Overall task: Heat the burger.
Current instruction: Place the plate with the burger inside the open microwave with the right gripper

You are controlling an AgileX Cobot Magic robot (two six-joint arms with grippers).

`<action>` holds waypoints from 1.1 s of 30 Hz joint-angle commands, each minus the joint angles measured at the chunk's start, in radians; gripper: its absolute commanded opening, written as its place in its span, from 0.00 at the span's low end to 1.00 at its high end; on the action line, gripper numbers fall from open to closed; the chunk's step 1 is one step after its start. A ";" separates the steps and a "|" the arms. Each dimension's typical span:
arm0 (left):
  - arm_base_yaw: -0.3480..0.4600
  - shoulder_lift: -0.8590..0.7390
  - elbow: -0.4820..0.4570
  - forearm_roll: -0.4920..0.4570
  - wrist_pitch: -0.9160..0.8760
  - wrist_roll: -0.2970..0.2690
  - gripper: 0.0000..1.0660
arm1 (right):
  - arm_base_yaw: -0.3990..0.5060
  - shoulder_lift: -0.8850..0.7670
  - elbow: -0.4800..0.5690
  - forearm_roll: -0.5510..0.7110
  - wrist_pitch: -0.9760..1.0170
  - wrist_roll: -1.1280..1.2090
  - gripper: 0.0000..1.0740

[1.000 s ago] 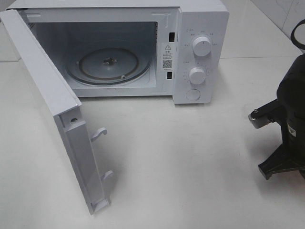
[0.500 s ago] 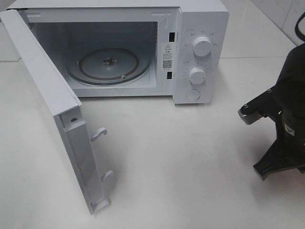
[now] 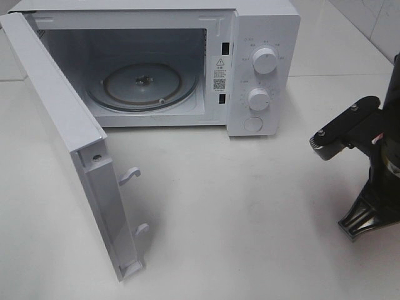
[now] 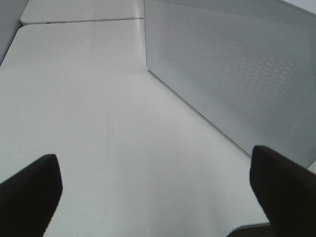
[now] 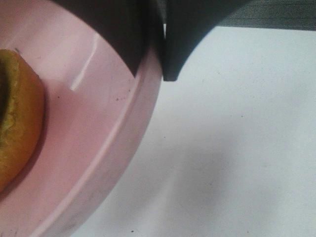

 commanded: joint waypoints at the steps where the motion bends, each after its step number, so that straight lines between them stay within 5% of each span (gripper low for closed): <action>1: -0.004 -0.018 0.002 -0.001 -0.014 -0.001 0.91 | 0.061 -0.034 0.002 -0.051 0.070 -0.008 0.00; 33: -0.004 -0.018 0.002 -0.001 -0.014 -0.001 0.91 | 0.495 -0.067 0.002 -0.075 0.127 -0.059 0.00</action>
